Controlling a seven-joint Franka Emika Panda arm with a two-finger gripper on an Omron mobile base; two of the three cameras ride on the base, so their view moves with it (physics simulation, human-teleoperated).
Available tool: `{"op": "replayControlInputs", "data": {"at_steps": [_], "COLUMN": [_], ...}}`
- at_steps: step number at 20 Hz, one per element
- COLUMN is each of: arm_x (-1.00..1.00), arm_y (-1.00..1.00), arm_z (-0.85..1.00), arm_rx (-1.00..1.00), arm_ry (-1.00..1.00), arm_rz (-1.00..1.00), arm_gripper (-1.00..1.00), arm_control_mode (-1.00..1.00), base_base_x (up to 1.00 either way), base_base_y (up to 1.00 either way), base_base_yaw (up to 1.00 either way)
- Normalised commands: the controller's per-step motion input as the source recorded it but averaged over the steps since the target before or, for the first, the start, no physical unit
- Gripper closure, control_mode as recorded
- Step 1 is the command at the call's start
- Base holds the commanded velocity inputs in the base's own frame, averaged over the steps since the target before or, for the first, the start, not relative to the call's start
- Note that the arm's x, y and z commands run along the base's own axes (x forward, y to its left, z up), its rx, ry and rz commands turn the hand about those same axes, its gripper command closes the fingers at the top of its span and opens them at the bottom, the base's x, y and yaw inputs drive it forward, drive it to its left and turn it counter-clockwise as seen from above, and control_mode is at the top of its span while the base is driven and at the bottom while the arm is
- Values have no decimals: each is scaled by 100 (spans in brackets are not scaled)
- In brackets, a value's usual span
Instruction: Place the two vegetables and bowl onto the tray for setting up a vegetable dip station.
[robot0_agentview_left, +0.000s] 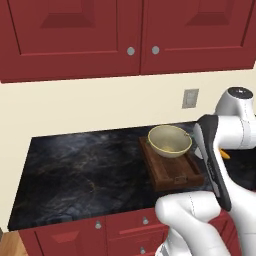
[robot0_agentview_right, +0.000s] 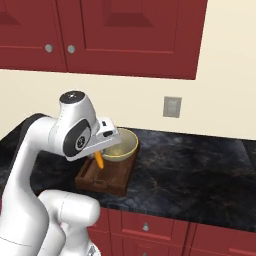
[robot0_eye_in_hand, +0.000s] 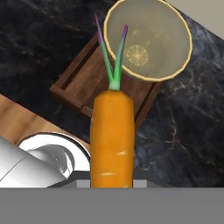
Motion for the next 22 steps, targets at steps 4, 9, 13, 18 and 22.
{"op": "replayControlInputs", "data": {"at_steps": [4,9,13,18,22], "arm_x": [34,12,0,0,5], "arm_y": [23,8,16,20,29], "arm_z": [-5,-25,-43,-56,-45], "arm_rx": [-9,-5,-5,-9,-12], "arm_ry": [0,0,0,0,0], "arm_rz": [23,38,34,23,5], "arm_gripper": [100,100,100,100,100], "arm_control_mode": [-100,-100,-100,-100,-100], "base_base_x": [0,0,0,0,0], "base_base_y": [0,0,0,0,0], "base_base_yaw": [0,0,0,0,0]}}
